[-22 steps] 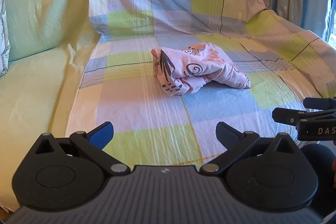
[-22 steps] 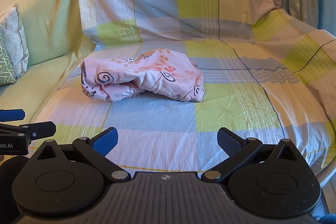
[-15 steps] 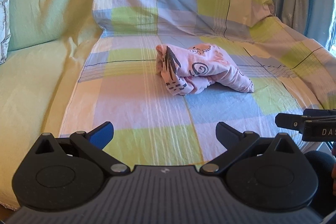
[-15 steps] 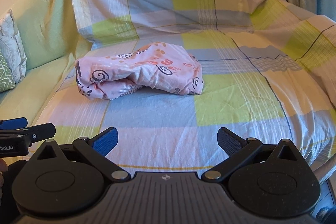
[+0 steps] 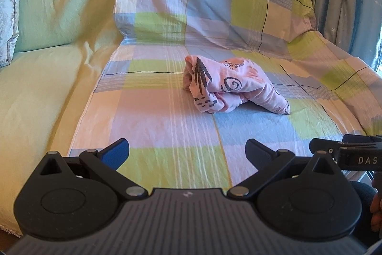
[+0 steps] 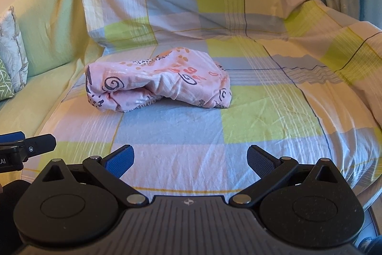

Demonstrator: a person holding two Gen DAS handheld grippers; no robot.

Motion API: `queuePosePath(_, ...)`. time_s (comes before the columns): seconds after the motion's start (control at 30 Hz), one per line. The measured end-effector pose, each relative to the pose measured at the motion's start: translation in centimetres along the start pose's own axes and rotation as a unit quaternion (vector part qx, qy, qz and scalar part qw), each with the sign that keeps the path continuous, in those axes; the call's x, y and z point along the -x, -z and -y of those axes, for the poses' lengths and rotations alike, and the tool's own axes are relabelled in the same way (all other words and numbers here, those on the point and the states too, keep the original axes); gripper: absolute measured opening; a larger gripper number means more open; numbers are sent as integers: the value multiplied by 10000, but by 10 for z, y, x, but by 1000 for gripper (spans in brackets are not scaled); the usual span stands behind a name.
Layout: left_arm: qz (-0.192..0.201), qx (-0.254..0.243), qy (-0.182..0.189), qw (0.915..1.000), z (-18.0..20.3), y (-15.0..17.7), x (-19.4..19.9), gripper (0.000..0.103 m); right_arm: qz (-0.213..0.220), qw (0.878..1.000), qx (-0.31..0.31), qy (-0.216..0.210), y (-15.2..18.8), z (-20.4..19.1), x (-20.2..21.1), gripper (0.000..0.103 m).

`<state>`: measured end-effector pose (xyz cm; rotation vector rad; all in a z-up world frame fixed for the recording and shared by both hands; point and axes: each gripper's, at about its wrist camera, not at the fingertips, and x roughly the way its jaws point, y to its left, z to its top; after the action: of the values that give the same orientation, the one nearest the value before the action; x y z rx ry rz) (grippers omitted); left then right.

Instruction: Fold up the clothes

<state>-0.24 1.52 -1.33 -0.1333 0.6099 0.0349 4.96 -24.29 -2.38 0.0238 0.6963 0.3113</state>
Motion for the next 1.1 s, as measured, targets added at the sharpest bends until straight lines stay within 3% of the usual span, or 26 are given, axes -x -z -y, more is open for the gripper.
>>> queuePosePath(1.1,-32,-114,-35,9999,7,1,-2,102,-94,9999,96,48,0,-1,-3,103)
